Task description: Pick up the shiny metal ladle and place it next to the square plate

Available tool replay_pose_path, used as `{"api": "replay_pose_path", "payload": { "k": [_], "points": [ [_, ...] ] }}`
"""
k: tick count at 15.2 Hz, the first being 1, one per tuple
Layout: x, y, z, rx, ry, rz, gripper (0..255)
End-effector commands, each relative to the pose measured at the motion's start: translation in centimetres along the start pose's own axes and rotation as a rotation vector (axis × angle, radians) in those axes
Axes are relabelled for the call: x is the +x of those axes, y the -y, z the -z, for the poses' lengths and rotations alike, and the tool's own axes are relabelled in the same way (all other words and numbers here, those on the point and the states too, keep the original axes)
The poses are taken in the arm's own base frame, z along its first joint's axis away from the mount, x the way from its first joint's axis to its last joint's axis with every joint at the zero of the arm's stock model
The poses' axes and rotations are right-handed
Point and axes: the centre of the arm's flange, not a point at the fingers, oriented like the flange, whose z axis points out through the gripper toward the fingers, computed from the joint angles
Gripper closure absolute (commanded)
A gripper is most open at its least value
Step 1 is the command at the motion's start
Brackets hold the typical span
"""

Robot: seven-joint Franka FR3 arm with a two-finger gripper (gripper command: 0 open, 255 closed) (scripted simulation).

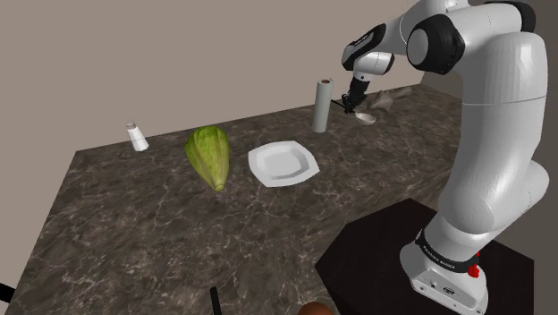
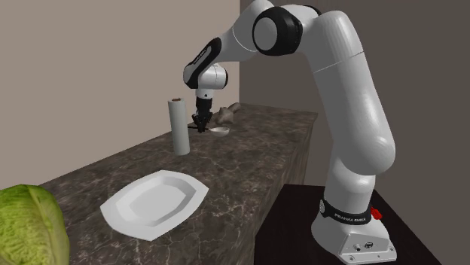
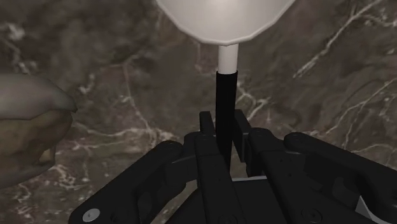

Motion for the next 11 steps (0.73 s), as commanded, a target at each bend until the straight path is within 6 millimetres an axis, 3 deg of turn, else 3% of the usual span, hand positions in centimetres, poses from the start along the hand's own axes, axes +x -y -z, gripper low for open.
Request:
{"api": "replay_pose_path", "payload": {
  "k": [1, 11],
  "points": [
    [0.0, 0.1, -0.1, 0.001, 0.001, 0.001, 255],
    [0.5, 0.4, 4.6, 0.001, 0.001, 0.001, 255]
  ]
}}
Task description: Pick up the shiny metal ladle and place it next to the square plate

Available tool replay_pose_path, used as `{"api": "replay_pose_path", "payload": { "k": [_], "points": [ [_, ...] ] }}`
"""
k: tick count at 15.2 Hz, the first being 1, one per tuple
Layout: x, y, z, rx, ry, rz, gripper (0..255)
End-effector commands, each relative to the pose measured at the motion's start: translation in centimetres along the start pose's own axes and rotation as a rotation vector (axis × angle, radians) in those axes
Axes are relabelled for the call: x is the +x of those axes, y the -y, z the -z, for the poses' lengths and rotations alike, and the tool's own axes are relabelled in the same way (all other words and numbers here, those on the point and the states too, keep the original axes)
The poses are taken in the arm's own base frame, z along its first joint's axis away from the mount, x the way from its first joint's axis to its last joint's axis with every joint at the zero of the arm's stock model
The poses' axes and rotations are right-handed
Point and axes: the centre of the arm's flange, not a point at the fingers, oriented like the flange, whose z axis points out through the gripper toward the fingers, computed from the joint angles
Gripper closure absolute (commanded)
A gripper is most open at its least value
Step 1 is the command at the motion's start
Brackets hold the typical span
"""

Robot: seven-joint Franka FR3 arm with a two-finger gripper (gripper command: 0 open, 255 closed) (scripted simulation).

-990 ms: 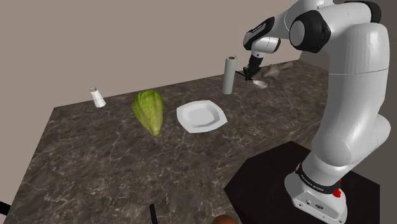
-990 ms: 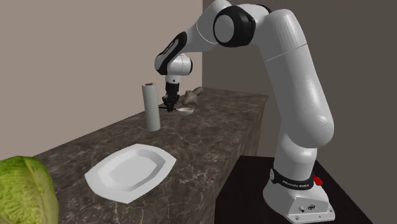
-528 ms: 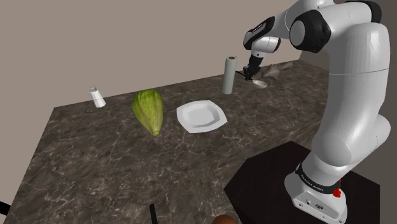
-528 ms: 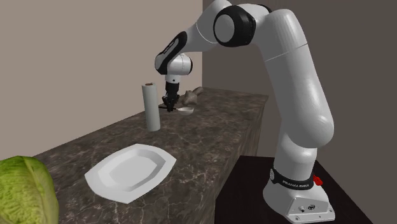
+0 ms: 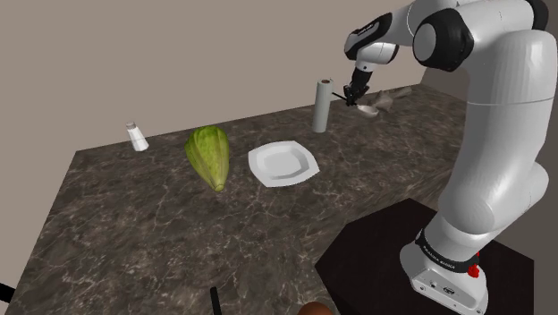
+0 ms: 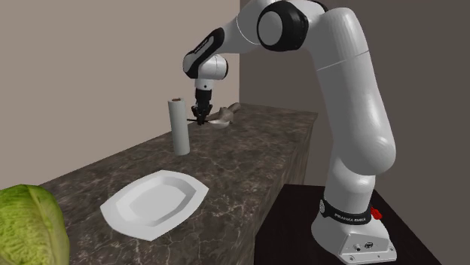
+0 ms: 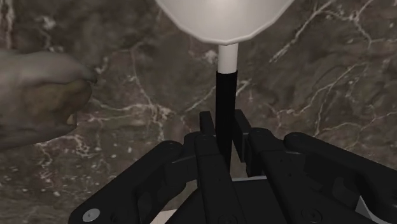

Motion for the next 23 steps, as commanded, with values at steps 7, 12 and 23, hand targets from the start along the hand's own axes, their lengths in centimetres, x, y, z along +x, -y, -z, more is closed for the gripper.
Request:
{"api": "replay_pose_path", "payload": {
  "k": [7, 12, 23],
  "points": [
    [0.5, 0.4, 4.3, 0.000, 0.000, 0.000, 255],
    [0.8, 0.7, 6.8, 0.000, 0.000, 0.000, 255],
    [0.6, 15.2, 5.5, 0.000, 0.000, 0.000, 255]
  ]
}}
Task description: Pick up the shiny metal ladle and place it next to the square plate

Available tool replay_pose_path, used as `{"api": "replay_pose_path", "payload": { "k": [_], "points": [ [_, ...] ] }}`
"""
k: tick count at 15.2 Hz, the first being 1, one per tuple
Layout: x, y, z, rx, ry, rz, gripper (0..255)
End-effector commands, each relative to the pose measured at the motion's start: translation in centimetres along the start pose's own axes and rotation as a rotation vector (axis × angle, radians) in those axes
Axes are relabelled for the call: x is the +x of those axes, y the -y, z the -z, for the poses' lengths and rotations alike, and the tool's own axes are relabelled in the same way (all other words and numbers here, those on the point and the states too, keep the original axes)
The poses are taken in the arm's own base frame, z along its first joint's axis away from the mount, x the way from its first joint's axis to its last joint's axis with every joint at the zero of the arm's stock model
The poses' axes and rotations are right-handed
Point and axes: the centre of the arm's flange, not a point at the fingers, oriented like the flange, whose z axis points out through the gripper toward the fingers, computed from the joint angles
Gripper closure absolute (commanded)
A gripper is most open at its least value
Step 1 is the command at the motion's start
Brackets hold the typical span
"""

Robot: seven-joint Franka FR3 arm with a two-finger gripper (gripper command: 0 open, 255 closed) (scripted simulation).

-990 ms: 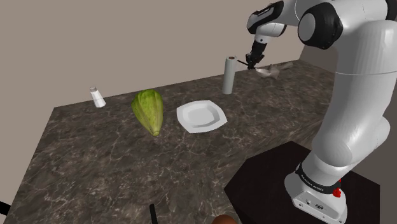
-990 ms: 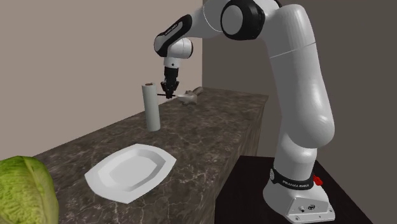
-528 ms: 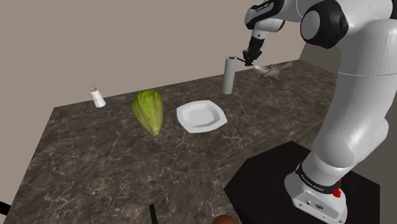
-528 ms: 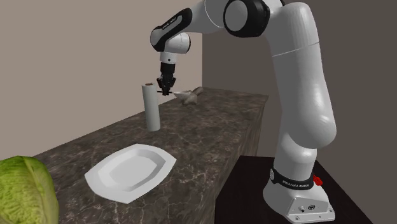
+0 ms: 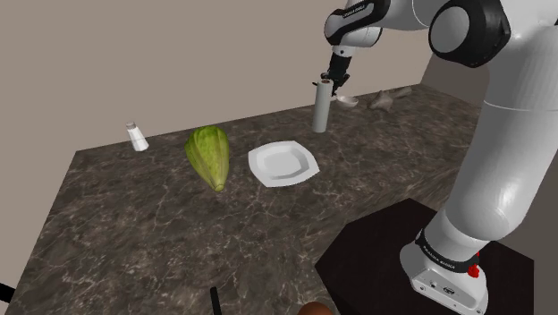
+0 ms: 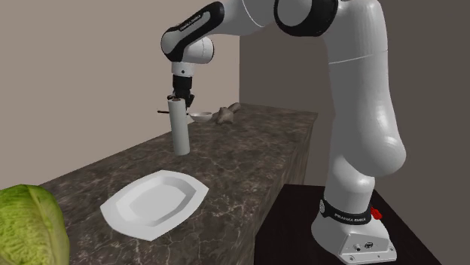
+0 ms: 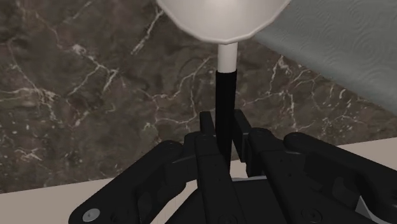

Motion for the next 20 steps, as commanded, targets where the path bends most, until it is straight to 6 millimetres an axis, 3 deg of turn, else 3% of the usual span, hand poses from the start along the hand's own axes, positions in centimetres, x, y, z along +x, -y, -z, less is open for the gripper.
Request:
{"api": "replay_pose_path", "payload": {
  "k": [1, 20],
  "points": [
    [0.0, 2.9, -0.4, 0.000, -0.001, -0.001, 255],
    [-0.3, 27.8, -2.7, 0.000, -0.001, -0.001, 255]
  ]
}}
